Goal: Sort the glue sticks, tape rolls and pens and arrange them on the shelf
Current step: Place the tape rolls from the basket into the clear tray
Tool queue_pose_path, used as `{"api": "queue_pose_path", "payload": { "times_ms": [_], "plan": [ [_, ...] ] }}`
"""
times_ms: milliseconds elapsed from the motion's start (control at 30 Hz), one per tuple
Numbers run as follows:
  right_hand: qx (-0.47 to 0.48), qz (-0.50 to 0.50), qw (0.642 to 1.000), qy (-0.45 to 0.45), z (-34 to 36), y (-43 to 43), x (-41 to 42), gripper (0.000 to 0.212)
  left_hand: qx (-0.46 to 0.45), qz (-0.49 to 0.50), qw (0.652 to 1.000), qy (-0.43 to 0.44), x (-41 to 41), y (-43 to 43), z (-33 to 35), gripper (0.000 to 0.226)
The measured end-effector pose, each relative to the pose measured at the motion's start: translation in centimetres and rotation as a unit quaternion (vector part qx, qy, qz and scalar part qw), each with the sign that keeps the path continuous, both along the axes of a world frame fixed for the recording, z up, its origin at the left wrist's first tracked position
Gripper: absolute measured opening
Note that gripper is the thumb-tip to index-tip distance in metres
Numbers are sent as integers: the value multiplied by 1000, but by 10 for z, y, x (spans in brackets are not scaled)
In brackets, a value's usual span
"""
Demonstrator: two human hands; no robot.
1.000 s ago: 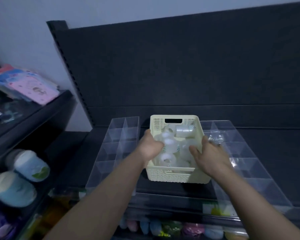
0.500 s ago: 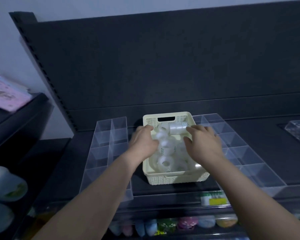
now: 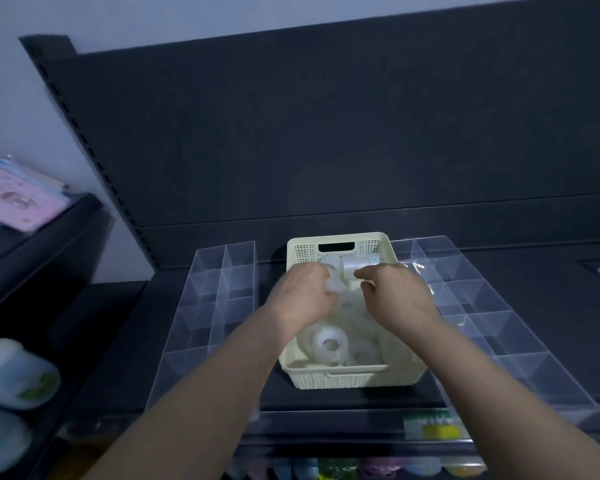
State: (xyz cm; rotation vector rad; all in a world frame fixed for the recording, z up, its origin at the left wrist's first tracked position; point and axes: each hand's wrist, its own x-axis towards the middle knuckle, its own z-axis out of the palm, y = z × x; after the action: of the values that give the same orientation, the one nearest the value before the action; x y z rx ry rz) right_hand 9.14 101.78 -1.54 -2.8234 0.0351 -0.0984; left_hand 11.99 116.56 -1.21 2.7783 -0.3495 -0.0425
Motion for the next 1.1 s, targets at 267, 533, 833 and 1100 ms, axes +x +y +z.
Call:
{"api": "queue_pose_path", "payload": {
  "times_ms": [267,533,833,1100],
  "plan": [
    [10,127,992,16,-17,28,43,40,-68,124,989,-36,23,48,21,29],
    [-73,166,980,85,-23,41,55,59,-128,153,980,-22,26,76,11,26],
    [-127,120,985,-7,-28,46,57,22,-195,130,972,1,40,97,15,15],
    [176,68,979,-80,15,99,67,15,-213,183,958,-56,59,157,23,16]
  ]
}}
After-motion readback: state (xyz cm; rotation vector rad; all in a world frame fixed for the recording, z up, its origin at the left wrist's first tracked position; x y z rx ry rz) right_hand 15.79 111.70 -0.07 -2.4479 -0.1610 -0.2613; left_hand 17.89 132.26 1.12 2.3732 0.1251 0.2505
